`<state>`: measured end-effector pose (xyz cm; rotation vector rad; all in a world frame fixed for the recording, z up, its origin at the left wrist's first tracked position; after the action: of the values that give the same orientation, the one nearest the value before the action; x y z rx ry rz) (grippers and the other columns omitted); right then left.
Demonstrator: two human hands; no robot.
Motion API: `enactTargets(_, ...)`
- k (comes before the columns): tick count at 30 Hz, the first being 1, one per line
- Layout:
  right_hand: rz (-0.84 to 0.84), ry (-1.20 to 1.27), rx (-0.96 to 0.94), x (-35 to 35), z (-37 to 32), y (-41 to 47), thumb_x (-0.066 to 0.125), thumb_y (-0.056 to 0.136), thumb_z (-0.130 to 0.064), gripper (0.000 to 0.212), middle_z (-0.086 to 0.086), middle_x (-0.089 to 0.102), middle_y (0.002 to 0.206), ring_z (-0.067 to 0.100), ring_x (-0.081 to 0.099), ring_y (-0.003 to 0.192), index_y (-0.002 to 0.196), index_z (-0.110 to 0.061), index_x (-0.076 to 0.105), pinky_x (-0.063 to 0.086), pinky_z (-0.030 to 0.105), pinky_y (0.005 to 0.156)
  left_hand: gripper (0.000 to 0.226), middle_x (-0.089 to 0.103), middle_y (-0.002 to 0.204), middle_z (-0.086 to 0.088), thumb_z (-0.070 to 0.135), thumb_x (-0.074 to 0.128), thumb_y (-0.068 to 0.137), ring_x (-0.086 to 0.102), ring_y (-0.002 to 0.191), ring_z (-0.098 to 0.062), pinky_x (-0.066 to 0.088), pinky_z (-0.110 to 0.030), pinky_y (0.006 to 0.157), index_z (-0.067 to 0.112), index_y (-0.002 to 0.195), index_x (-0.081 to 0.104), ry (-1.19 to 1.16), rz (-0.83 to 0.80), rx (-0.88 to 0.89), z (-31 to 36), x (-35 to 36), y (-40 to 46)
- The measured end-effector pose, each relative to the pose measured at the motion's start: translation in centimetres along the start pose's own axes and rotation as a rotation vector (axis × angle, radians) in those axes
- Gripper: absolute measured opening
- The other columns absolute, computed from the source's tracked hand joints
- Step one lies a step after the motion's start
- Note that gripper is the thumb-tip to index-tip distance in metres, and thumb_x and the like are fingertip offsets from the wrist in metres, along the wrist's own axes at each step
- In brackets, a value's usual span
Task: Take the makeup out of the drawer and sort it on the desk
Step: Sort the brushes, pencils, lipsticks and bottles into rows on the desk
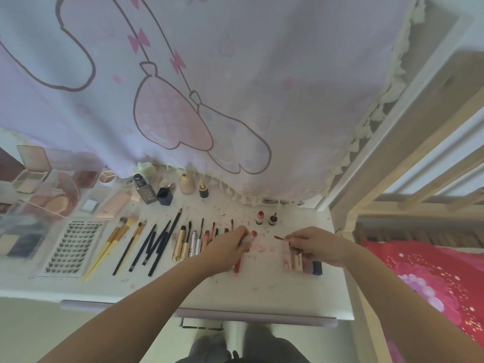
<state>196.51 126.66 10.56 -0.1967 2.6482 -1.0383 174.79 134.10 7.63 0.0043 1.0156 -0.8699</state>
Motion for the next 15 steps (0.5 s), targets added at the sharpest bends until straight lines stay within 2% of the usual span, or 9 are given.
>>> enactTargets(2, -0.049, 0.026, 0.022, -0.7, 0.7, 0.0, 0.046, 0.098, -0.011, 0.032, 0.01, 0.055, 0.089, 0.013, 0.051, 0.076, 0.118, 0.013, 0.054, 0.047, 0.019, 0.066, 0.03, 0.059, 0.071, 0.01, 0.043, 0.031, 0.099, 0.059, 0.073, -0.012, 0.015, -0.054, 0.114, 0.024, 0.121, 0.04, 0.029, 0.005, -0.053, -1.0, 0.6, 0.3)
enactTargets(3, -0.066, 0.036, 0.017, -0.7, 0.9, 0.0, 0.045, 0.098, -0.008, 0.03, 0.01, 0.057, 0.088, 0.014, 0.053, 0.075, 0.116, 0.013, 0.056, 0.048, 0.019, 0.067, 0.029, 0.057, 0.07, 0.011, 0.041, 0.031, 0.1, 0.059, 0.072, -0.011, 0.012, -0.053, 0.115, 0.024, 0.122, 0.039, 0.025, 0.012, -0.062, -1.0, 0.7, 0.3)
enactTargets(6, -0.021, 0.106, -0.052, 0.1, 1.3, 0.5, 0.047, 0.096, -0.005, 0.02, 0.004, 0.064, 0.083, 0.012, 0.064, 0.075, 0.105, 0.005, 0.062, 0.055, 0.024, 0.079, 0.026, 0.06, 0.085, 0.008, 0.036, 0.038, 0.1, 0.055, 0.07, -0.005, 0.025, -0.044, 0.109, 0.022, 0.122, 0.042, -0.039, 0.023, -0.05, 0.0, 0.9, 0.5)
enactTargets(8, 0.115, 0.012, -0.119, 0.6, 1.5, 1.2, 0.048, 0.097, -0.012, 0.015, 0.0, 0.068, 0.094, 0.015, 0.067, 0.092, 0.104, -0.01, 0.061, 0.052, 0.035, 0.093, 0.027, 0.059, 0.102, 0.002, 0.031, 0.046, 0.097, 0.058, 0.087, -0.013, 0.039, -0.036, 0.099, 0.018, 0.12, 0.048, -0.111, 0.088, -0.01, 0.3, 1.4, 1.1)
enactTargets(9, 0.177, -0.089, -0.138, 0.8, 1.6, 1.6, 0.048, 0.097, -0.018, 0.013, -0.003, 0.068, 0.1, 0.013, 0.066, 0.097, 0.106, -0.017, 0.058, 0.05, 0.032, 0.093, 0.027, 0.056, 0.105, 0.0, 0.03, 0.05, 0.095, 0.056, 0.094, -0.016, 0.044, -0.032, 0.093, 0.017, 0.119, 0.052, -0.131, 0.136, 0.008, 0.3, 1.6, 1.6)
enactTargets(10, 0.224, -0.169, -0.146, 1.1, 1.6, 1.8, 0.047, 0.098, -0.023, 0.013, -0.007, 0.067, 0.104, 0.006, 0.066, 0.094, 0.108, -0.021, 0.053, 0.05, 0.024, 0.086, 0.026, 0.054, 0.104, 0.0, 0.028, 0.052, 0.094, 0.055, 0.095, -0.017, 0.045, -0.029, 0.088, 0.017, 0.117, 0.055, -0.143, 0.181, 0.014, 0.3, 1.8, 2.0)
enactTargets(11, 0.257, -0.208, -0.148, 1.4, 1.8, 2.1, 0.045, 0.098, -0.028, 0.013, -0.009, 0.065, 0.108, -0.004, 0.065, 0.081, 0.11, -0.023, 0.049, 0.048, 0.014, 0.072, 0.023, 0.053, 0.101, 0.002, 0.027, 0.054, 0.093, 0.054, 0.091, -0.015, 0.045, -0.027, 0.084, 0.018, 0.114, 0.057, -0.151, 0.206, 0.006, 0.3, 2.0, 2.3)
enactTargets(13, 0.289, -0.219, -0.143, 1.8, 2.4, 2.8, 0.043, 0.099, -0.031, 0.014, -0.008, 0.062, 0.108, -0.007, 0.054, 0.054, 0.11, -0.023, 0.042, 0.038, 0.009, 0.05, 0.017, 0.05, 0.093, 0.007, 0.026, 0.055, 0.092, 0.052, 0.083, -0.01, 0.041, -0.021, 0.075, 0.019, 0.108, 0.058, -0.146, 0.222, -0.002, 0.5, 2.3, 3.0)
enactTargets(15, 0.338, -0.268, -0.155, 2.2, 2.9, 3.6, 0.045, 0.098, -0.031, 0.016, -0.003, 0.062, 0.101, 0.003, 0.052, 0.062, 0.111, -0.022, 0.043, 0.041, 0.016, 0.055, 0.015, 0.049, 0.09, 0.01, 0.027, 0.057, 0.091, 0.052, 0.082, -0.01, 0.04, -0.022, 0.075, 0.019, 0.104, 0.059, -0.103, 0.247, 0.003, 0.6, 2.6, 3.6)
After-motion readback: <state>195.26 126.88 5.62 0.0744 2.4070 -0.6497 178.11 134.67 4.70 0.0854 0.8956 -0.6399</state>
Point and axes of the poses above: each hand's wrist, its own y-axis towards the middle knuckle, its own x-axis out of the palm, z = x × y, the point moved 1 cm from there along y, towards the middle knuckle
